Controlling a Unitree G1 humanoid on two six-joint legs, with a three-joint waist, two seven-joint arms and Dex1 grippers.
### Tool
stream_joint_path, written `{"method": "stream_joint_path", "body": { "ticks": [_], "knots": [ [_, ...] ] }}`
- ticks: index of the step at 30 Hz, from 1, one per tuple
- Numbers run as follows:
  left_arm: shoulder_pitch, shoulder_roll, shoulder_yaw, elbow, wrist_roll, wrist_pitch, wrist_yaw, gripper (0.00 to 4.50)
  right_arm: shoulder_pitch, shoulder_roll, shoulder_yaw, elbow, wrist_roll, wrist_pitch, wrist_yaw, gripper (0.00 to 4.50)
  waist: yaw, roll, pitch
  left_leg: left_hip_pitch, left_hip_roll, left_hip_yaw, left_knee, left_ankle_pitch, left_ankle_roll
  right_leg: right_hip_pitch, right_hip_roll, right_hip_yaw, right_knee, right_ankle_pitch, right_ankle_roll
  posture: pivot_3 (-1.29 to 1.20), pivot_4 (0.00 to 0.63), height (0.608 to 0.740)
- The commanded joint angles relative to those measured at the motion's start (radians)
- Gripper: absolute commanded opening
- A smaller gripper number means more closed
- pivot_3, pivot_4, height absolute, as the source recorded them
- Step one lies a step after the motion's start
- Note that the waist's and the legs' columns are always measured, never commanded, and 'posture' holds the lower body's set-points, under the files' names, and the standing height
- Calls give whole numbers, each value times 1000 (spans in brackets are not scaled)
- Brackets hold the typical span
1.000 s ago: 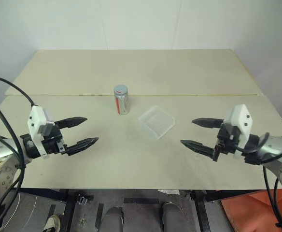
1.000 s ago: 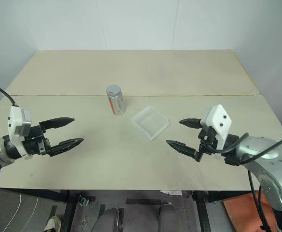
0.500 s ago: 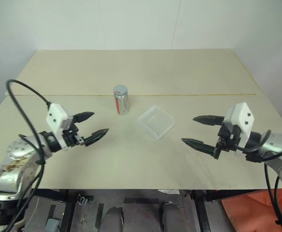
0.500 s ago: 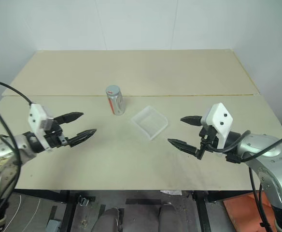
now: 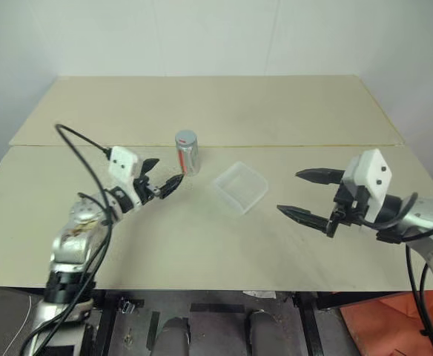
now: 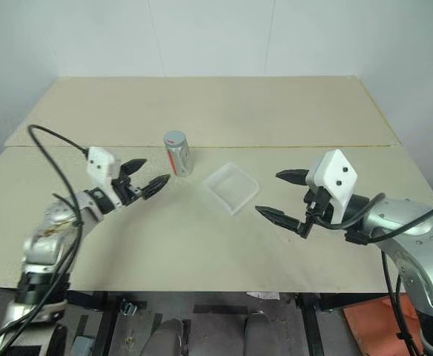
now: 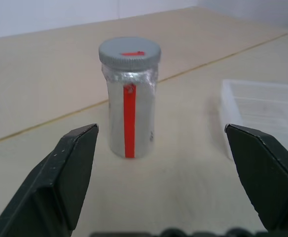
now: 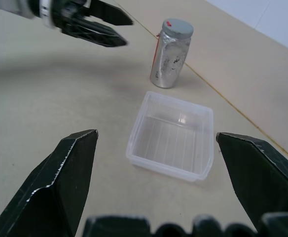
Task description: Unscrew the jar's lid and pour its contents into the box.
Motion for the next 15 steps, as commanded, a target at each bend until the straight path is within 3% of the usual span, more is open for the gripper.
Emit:
{"method": "stream_joint_path", "body": {
  "ticks": [1,15],
  "knots": [
    [-58,-34,5,73,35,-70,34,4463,-27,1,-10,-29,0,-10,-10,4500,-4,0,0,0,0,0,0,0,0,0,0,0,0,0,0,0,150,740],
    [-196,-149,0,342,97,-241,56,4463,-39,-1,-16,-50,10,-1,-21,4500,-1,0,0,0,0,0,0,0,0,0,0,0,0,0,0,0,150,740]
  ]
}}
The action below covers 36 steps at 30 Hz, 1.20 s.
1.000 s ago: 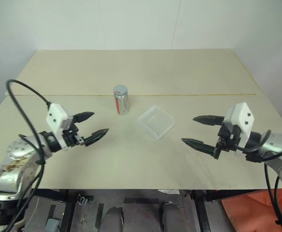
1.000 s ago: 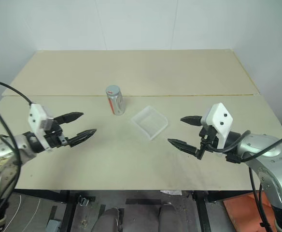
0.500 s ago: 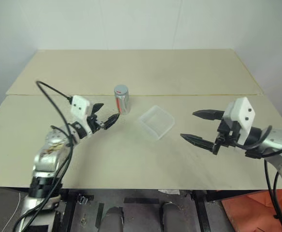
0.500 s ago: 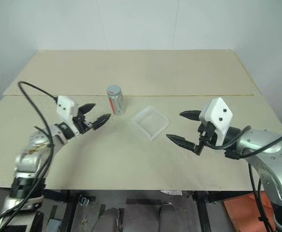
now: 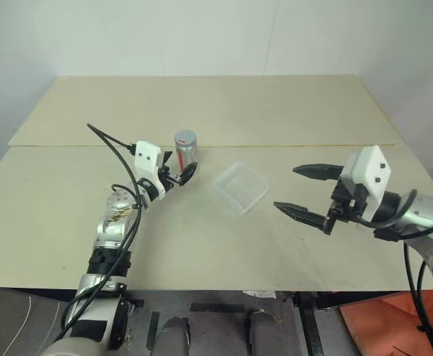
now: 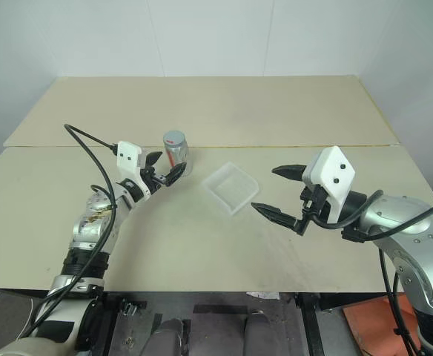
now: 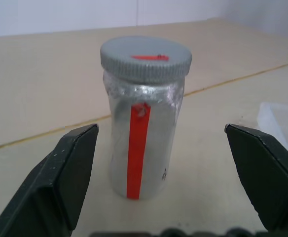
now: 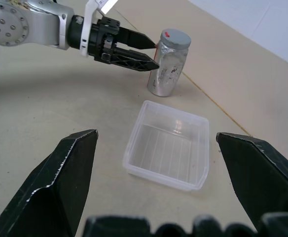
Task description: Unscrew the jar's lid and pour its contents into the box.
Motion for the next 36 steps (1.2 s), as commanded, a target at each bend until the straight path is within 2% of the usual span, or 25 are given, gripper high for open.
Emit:
{"method": "stream_joint_path", "body": {
  "ticks": [1,22,25,31,32,36],
  "knots": [
    [-42,-9,14,34,17,-58,10,4463,-12,-1,-18,-47,13,2,-11,4500,-1,0,0,0,0,0,0,0,0,0,0,0,0,0,0,0,150,740],
    [-178,-67,24,372,79,-289,47,4463,12,-22,-62,-113,61,52,-23,4500,-1,0,0,0,0,0,0,0,0,0,0,0,0,0,0,0,150,740],
    [-201,-71,24,424,88,-321,50,3866,15,-22,-64,-116,63,52,-25,4500,-1,0,0,0,0,0,0,0,0,0,0,0,0,0,0,0,150,740],
    [-233,-79,26,493,97,-360,42,2043,11,-23,-64,-116,64,53,-26,4500,-1,0,0,0,0,0,0,0,0,0,0,0,0,0,0,0,150,740],
    [-233,-80,27,497,98,-364,42,1874,12,-23,-65,-118,64,53,-27,4500,-1,0,0,0,0,0,0,0,0,0,0,0,0,0,0,0,150,740],
    [-226,-79,30,496,96,-365,29,1884,18,-21,-67,-126,67,54,-30,4500,-2,0,0,0,0,0,0,0,0,0,0,0,0,0,0,0,150,740]
  ]
}}
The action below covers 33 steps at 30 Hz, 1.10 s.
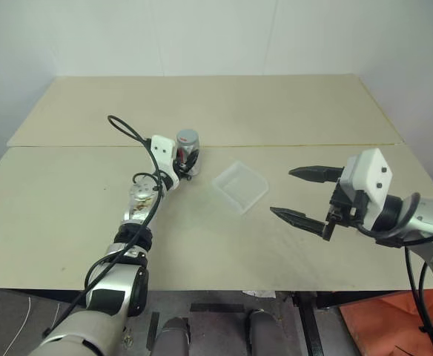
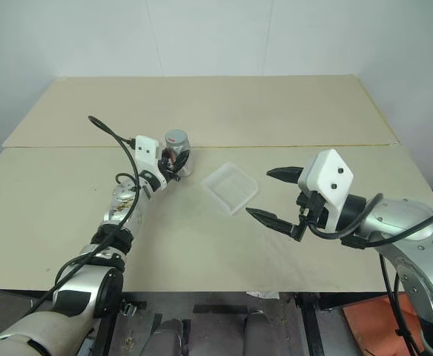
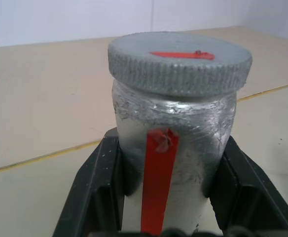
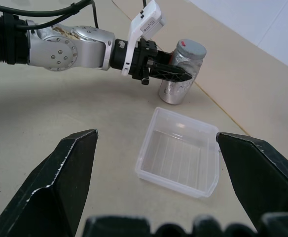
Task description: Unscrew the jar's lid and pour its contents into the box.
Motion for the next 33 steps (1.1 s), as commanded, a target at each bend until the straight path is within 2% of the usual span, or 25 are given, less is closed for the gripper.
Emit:
{"method": "stream_joint_path", "body": {
  "ticks": [1,6,11,16,24,33],
  "knots": [
    [-6,7,11,-33,-7,-13,-30,1884,4,-9,-39,-37,23,4,-10,4500,0,0,0,0,0,0,0,0,0,0,0,0,0,0,0,0,150,740],
    [58,69,11,-244,-73,92,-182,1884,-11,5,-19,-28,19,-5,-16,4500,-6,0,0,0,0,0,0,0,0,0,0,0,0,0,0,0,150,740],
    [160,226,-7,-585,-219,339,-445,1884,-59,36,12,-4,38,-10,-15,4500,-13,0,0,0,1,0,0,0,0,-1,0,0,2,0,0,0,150,740],
    [227,347,-14,-789,-349,479,-640,1884,-222,98,78,68,112,49,-32,4500,-8,1,0,0,1,0,0,0,-1,-1,0,0,1,0,0,0,150,740],
    [186,365,-29,-822,-425,521,-788,1884,-491,204,167,168,210,181,-76,4500,-6,1,0,-1,1,-1,0,0,-1,-2,0,0,1,0,0,0,150,740],
    [153,333,-80,-817,-406,503,-847,1884,-625,322,308,220,115,234,-173,4500,-12,1,0,-1,1,-1,0,0,0,-3,0,0,2,0,-1,0,150,740]
  ]
}}
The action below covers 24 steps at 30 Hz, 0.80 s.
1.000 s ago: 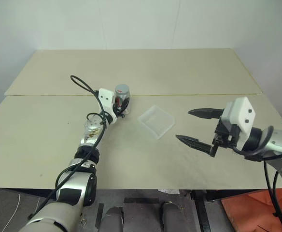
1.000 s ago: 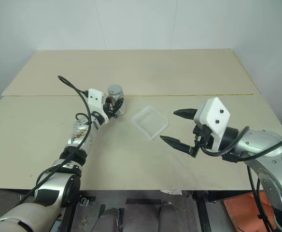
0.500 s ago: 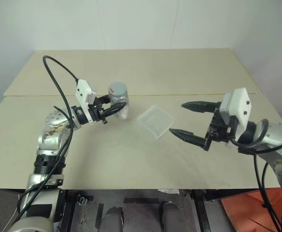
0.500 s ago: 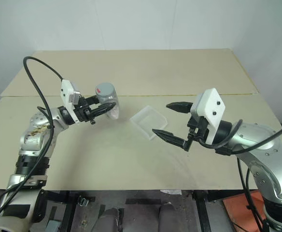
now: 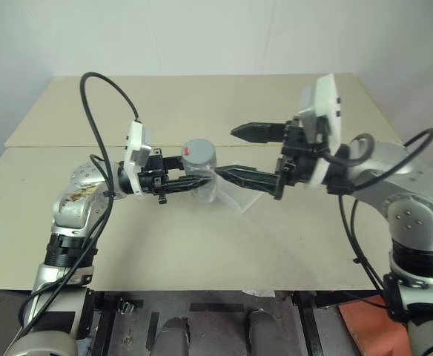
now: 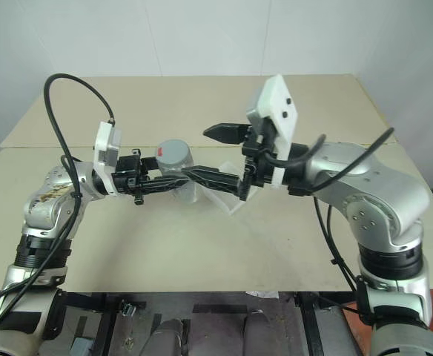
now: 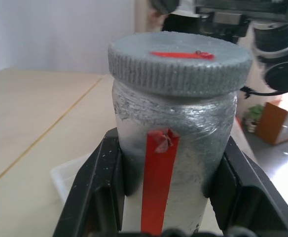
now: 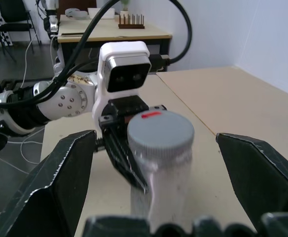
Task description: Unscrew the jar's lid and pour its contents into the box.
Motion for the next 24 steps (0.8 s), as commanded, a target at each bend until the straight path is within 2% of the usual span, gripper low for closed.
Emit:
{"method": "stream_joint_path", "body": {
  "ticks": [1,13,14,19,22,24],
  "knots": [
    [-34,-11,-4,-27,-3,-23,-12,1884,-47,31,33,10,-50,13,-43,4500,-2,0,0,0,0,0,0,0,0,0,0,0,0,0,0,0,150,740],
    [-44,-32,-10,-31,2,-27,-14,1884,-85,88,70,49,-122,48,-76,4500,-18,0,0,-1,0,0,0,0,0,-1,0,0,1,0,0,0,150,740],
    [-40,-32,-9,-35,2,-26,-14,1884,-84,92,69,49,-123,49,-76,4120,-18,0,0,-1,0,-1,0,0,0,-1,0,0,1,0,0,0,150,740],
    [-38,-30,-11,-33,8,-29,-20,1884,-83,99,63,56,-134,31,-50,2778,-20,0,0,-1,0,-1,0,0,0,-1,0,0,1,0,0,0,150,740],
    [-35,-23,-12,-33,6,-26,-32,1884,-80,96,51,70,-124,-10,14,2763,-20,0,0,-1,0,-1,0,0,0,-1,0,0,1,0,0,0,150,740],
    [-35,-20,-15,-33,-7,-12,-53,1884,-65,86,43,100,-110,-91,144,2763,-20,0,0,-1,0,-1,0,0,0,-1,0,0,1,0,0,0,150,740]
  ]
}}
